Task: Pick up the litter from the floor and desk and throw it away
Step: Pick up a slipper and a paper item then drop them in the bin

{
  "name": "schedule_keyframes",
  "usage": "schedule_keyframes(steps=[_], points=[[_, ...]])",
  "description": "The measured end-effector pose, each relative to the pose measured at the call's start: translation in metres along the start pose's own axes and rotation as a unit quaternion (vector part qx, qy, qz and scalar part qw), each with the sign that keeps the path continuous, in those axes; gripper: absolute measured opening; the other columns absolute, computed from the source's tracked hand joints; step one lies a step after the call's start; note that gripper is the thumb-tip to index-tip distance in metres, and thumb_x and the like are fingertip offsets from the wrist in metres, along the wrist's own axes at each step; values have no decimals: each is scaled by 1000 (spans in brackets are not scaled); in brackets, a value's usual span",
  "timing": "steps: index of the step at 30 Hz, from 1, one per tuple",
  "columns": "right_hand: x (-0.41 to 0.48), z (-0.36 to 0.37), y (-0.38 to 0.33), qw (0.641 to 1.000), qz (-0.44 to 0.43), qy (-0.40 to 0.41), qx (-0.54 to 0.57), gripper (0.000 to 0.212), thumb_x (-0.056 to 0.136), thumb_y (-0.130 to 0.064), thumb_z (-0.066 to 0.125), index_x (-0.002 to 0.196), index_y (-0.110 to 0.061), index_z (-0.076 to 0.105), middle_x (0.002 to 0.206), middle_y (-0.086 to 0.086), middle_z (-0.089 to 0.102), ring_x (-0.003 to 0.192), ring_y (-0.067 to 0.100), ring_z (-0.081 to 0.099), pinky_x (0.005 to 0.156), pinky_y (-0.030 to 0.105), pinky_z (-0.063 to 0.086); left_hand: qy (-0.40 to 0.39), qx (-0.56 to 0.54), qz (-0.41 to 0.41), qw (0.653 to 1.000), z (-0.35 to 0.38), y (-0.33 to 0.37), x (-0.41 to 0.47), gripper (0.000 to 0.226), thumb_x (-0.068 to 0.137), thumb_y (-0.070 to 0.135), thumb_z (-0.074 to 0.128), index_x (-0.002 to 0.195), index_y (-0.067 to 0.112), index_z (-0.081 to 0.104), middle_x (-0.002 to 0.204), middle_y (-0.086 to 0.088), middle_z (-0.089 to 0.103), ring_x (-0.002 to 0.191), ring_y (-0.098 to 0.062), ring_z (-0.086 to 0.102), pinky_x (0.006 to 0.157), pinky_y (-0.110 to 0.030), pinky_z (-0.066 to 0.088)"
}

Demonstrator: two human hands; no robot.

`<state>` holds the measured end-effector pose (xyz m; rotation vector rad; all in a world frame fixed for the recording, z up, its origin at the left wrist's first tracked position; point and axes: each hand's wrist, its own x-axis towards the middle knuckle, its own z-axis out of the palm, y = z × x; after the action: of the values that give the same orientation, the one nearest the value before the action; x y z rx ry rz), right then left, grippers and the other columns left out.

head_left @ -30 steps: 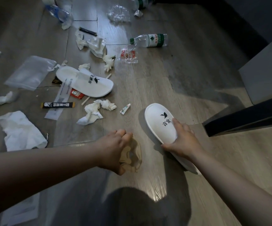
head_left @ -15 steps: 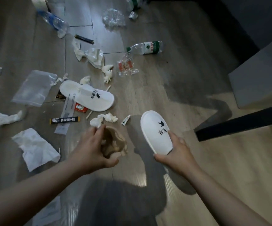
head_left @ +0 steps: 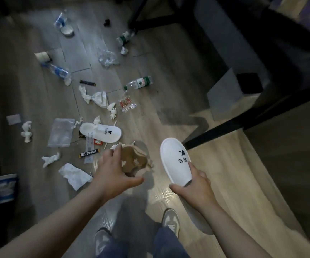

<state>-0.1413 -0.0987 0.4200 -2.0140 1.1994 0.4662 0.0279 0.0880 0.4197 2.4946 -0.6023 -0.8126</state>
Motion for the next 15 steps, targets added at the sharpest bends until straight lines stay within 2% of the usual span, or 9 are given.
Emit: schedule_keyframes(steps=[4, 6, 9, 13, 15], points=[[-95, -71, -29, 998, 25, 33, 50, 98, 61, -56, 69, 147, -33, 27, 140, 4, 40, 125, 28, 39, 102, 38, 40, 14, 29, 49, 998, -77, 83, -49, 116, 42, 82, 61, 138, 32, 18, 116, 6, 31, 121, -20, 34, 99, -33, 36], [-135, -108, -42, 995, 34, 58, 72, 98, 62, -55, 70, 147, -32, 27, 140, 4, 39, 125, 29, 38, 101, 37, 39, -5, 62, 77, 995, -116, 122, -71, 122, 41, 83, 57, 143, 27, 18, 122, 2, 33, 122, -23, 34, 100, -35, 37], [-189, -163, -61, 987, 30, 126, 98, 97, 62, -54, 71, 146, -31, 27, 136, 4, 39, 123, 29, 39, 98, 36, 40, -4, 56, 144, 988, -164, 174, -102, 115, 46, 79, 63, 142, 29, 22, 127, -2, 34, 126, -25, 32, 103, -36, 35], [-279, -217, -68, 958, 31, 233, 163, 99, 61, -54, 72, 146, -30, 29, 136, 2, 41, 125, 26, 41, 100, 37, 42, 9, 106, 246, 964, -216, 241, -152, 129, 46, 84, 59, 149, 23, 11, 132, -5, 32, 128, -27, 31, 106, -38, 34], [-316, -232, -64, 941, 27, 274, 194, 98, 61, -55, 72, 146, -33, 31, 135, -1, 43, 125, 22, 41, 93, 32, 40, 4, 103, 283, 954, -231, 270, -171, 129, 47, 82, 63, 149, 26, 8, 135, -2, 29, 128, -25, 30, 104, -39, 36]])
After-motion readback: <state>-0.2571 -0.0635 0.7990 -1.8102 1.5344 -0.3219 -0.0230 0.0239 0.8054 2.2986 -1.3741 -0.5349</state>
